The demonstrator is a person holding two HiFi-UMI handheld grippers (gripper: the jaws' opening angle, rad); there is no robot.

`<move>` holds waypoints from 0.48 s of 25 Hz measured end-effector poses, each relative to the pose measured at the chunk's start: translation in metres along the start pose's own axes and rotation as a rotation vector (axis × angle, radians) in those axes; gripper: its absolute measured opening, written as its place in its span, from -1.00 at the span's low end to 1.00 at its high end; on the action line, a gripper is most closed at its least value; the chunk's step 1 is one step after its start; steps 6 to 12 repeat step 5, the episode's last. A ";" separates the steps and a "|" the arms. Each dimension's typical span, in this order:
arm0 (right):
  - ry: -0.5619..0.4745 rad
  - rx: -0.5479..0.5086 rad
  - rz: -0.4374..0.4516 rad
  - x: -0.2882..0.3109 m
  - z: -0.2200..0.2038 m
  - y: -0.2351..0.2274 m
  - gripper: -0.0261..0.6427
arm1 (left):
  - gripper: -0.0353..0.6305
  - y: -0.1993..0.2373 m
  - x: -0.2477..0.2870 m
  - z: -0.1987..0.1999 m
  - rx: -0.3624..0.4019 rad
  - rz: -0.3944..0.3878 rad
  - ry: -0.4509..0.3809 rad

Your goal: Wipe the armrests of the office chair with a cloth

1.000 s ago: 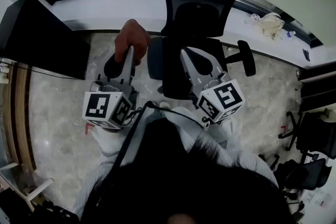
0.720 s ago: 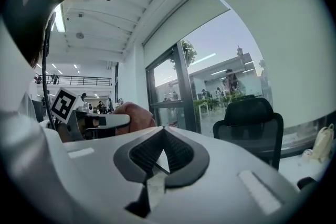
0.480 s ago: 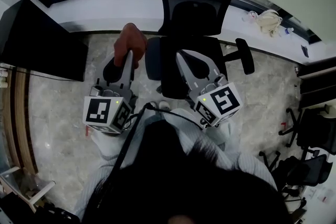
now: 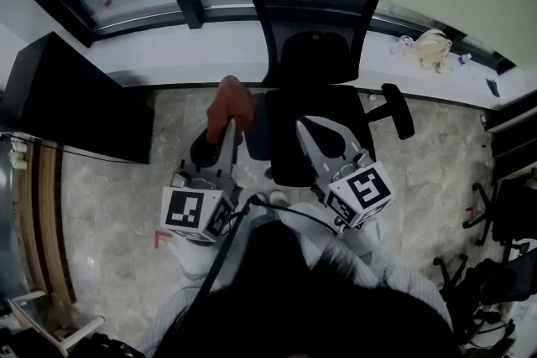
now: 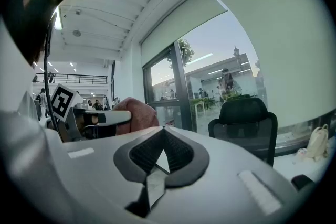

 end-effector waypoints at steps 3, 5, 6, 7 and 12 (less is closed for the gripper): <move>-0.002 0.001 0.001 0.001 0.001 0.001 -0.92 | -0.73 0.000 0.000 0.005 -0.011 0.017 0.017; -0.004 0.003 0.001 0.002 0.001 0.002 -0.92 | -0.73 0.000 0.000 0.007 -0.012 0.018 0.021; -0.004 0.003 0.001 0.002 0.001 0.002 -0.92 | -0.73 0.000 0.000 0.007 -0.012 0.018 0.021; -0.004 0.003 0.001 0.002 0.001 0.002 -0.92 | -0.73 0.000 0.000 0.007 -0.012 0.018 0.021; -0.004 0.003 0.001 0.002 0.001 0.002 -0.92 | -0.73 0.000 0.000 0.007 -0.012 0.018 0.021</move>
Point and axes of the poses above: the fingertips, and each gripper's own axes: x forward along the fingers, y to its left, z out of its top, the point moved 10 cm from there along -x, backward along the fingers, and after that the axes turned 13 degrees about -x, right-handed, at the moved point
